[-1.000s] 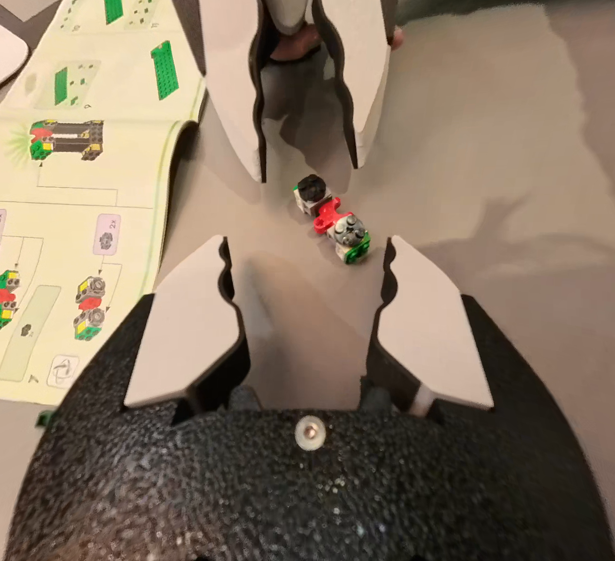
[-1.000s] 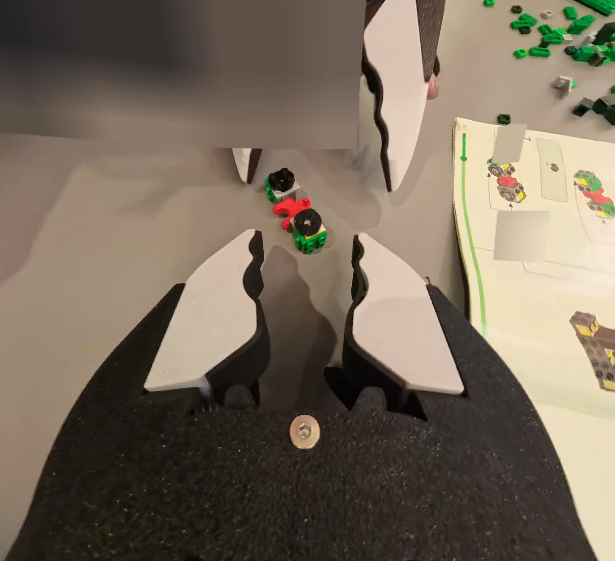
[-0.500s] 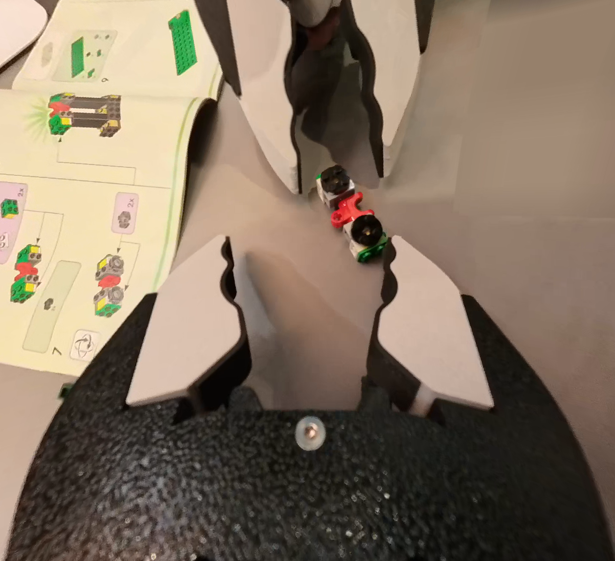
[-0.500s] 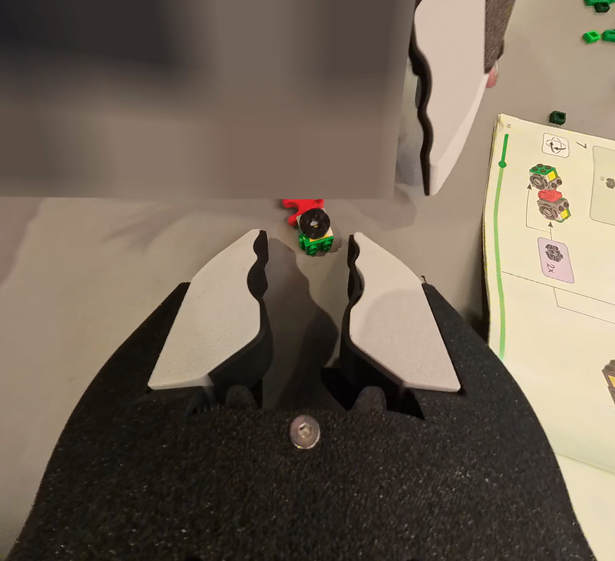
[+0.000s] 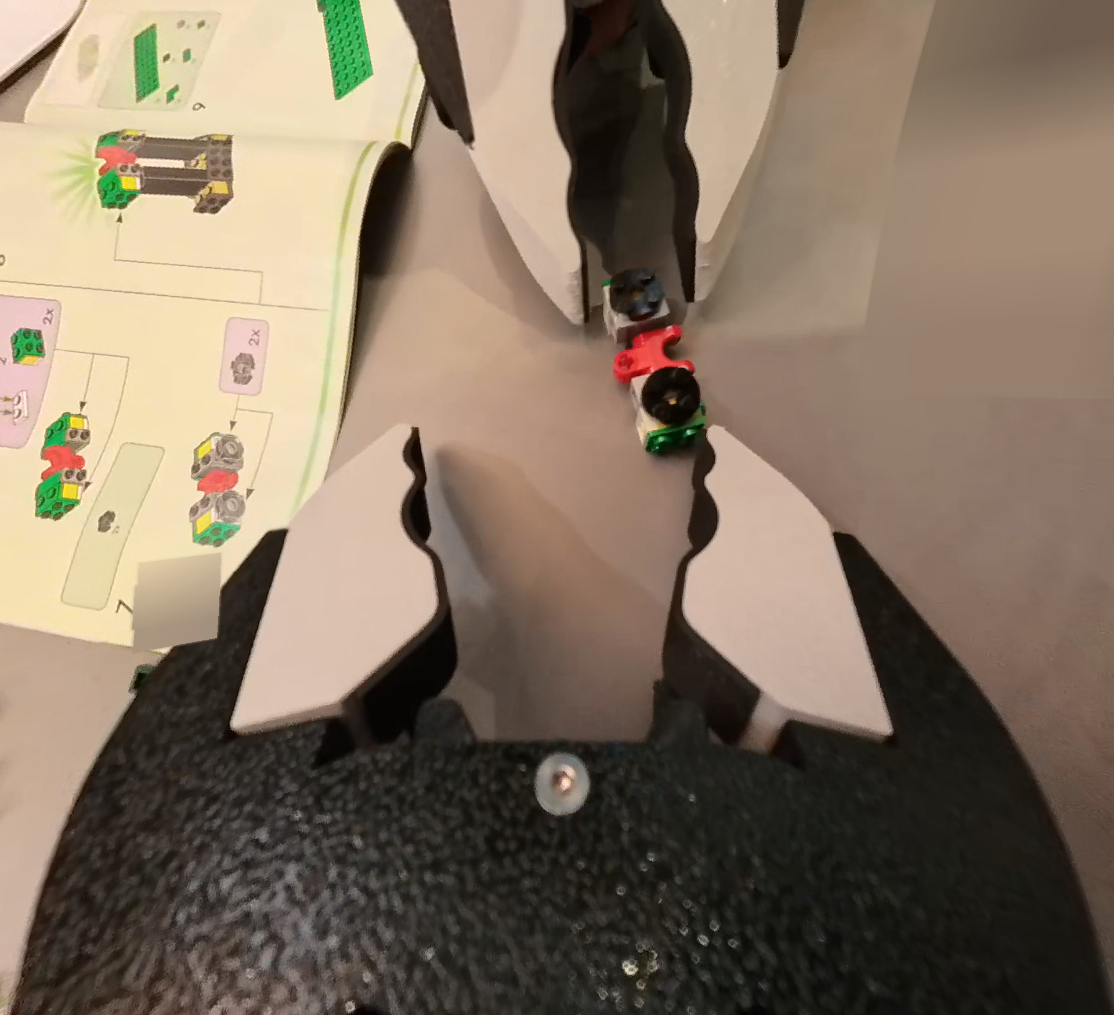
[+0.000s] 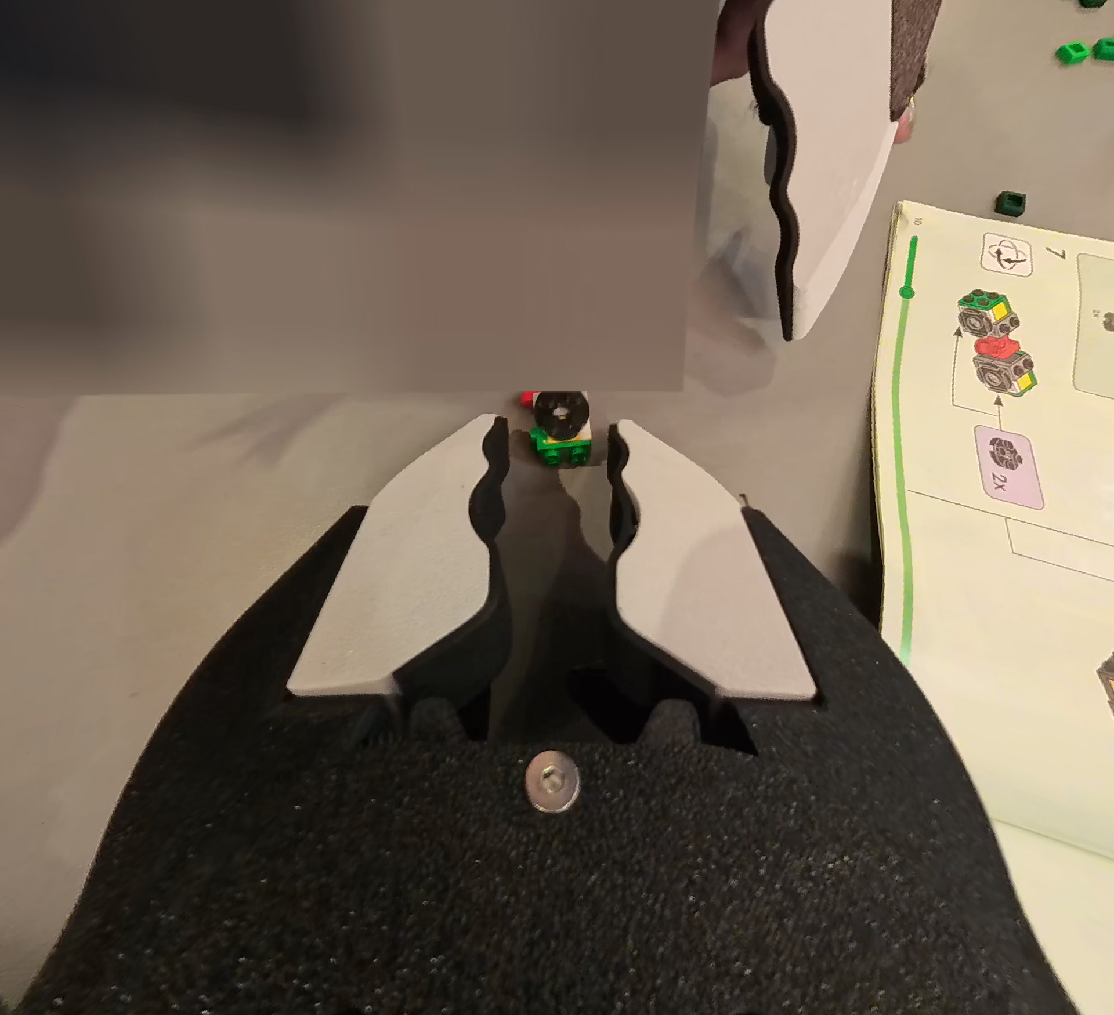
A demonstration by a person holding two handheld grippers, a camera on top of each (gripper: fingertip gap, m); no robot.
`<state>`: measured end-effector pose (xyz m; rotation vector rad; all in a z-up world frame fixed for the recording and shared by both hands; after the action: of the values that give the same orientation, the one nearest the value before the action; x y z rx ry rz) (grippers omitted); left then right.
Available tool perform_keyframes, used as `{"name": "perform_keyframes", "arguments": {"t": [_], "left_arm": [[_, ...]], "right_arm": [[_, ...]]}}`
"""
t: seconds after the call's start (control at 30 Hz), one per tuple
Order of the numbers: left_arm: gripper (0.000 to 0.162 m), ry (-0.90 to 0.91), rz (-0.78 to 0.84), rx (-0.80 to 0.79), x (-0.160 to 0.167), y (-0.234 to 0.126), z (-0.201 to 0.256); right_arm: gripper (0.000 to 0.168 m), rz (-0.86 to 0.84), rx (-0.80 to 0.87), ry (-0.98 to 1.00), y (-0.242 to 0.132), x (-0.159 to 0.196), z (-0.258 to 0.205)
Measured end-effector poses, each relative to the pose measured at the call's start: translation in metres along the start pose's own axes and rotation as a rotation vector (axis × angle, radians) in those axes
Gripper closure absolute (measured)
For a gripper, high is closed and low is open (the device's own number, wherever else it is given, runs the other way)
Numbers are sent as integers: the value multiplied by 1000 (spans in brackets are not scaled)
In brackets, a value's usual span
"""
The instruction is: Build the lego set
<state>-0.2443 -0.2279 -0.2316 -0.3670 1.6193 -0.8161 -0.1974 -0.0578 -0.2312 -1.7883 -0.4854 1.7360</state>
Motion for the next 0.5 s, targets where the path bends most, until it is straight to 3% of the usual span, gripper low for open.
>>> {"name": "perform_keyframes", "arguments": {"t": [0.5], "left_arm": [[77,-16,6,19,1,1,-2]], "right_arm": [[149,-11,31,-42,3,-2,-3]]}}
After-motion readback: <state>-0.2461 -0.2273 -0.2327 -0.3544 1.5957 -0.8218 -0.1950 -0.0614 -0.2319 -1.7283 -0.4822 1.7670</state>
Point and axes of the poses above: each gripper's, where its closed fingertips meet, y out along the fingers, x out of its underside, z = x × y across the jaws, the point moved 10 cm from there along -y, back along the fingers, and after that the axes turned 6 degrees about x, right-handed, at the moved point
